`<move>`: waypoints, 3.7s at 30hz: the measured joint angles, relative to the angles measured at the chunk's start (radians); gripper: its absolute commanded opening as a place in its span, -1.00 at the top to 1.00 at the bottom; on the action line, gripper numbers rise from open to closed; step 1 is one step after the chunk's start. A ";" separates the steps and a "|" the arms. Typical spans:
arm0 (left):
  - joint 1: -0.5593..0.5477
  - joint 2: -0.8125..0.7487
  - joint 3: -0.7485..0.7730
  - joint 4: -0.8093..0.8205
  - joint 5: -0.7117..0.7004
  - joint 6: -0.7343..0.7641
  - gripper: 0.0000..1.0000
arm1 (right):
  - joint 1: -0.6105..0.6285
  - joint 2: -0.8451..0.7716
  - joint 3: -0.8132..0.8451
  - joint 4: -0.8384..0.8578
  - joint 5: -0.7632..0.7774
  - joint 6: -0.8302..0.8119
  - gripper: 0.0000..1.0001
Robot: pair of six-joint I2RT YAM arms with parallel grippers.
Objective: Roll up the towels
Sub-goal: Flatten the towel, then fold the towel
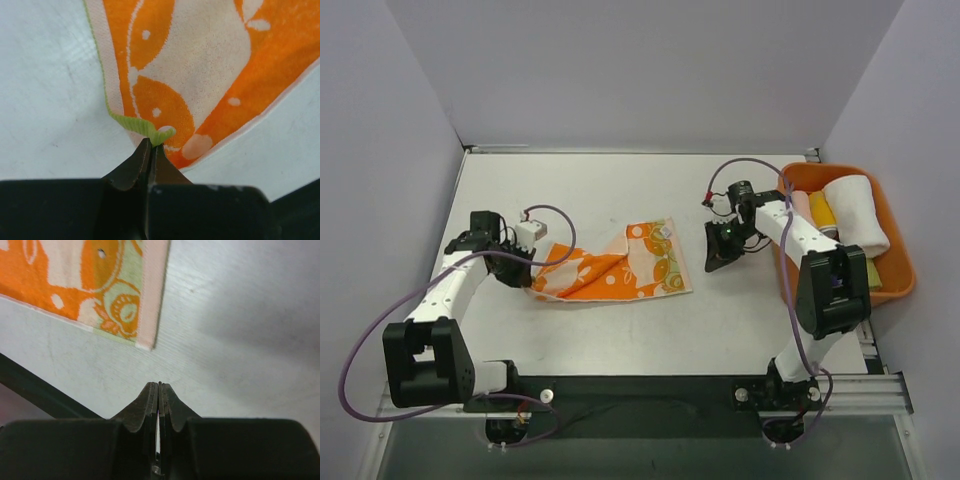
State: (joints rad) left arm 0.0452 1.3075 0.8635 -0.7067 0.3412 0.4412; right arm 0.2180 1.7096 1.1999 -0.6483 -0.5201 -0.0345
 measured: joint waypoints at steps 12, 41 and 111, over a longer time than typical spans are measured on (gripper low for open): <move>0.101 -0.005 0.086 -0.240 0.099 0.214 -0.55 | 0.215 0.235 0.240 0.000 -0.009 -0.030 0.78; -0.173 0.571 0.330 0.325 -0.224 0.059 0.39 | 0.249 0.282 0.079 -0.035 -0.009 -0.065 0.86; -0.002 0.684 0.502 0.217 -0.043 0.005 0.86 | 0.070 0.552 0.595 -0.068 0.209 -0.071 1.00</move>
State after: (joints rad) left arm 0.0429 1.9919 1.3659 -0.4896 0.2977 0.4458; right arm 0.2882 2.2616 1.7954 -0.7166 -0.3107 -0.1055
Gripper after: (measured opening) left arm 0.143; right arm 0.072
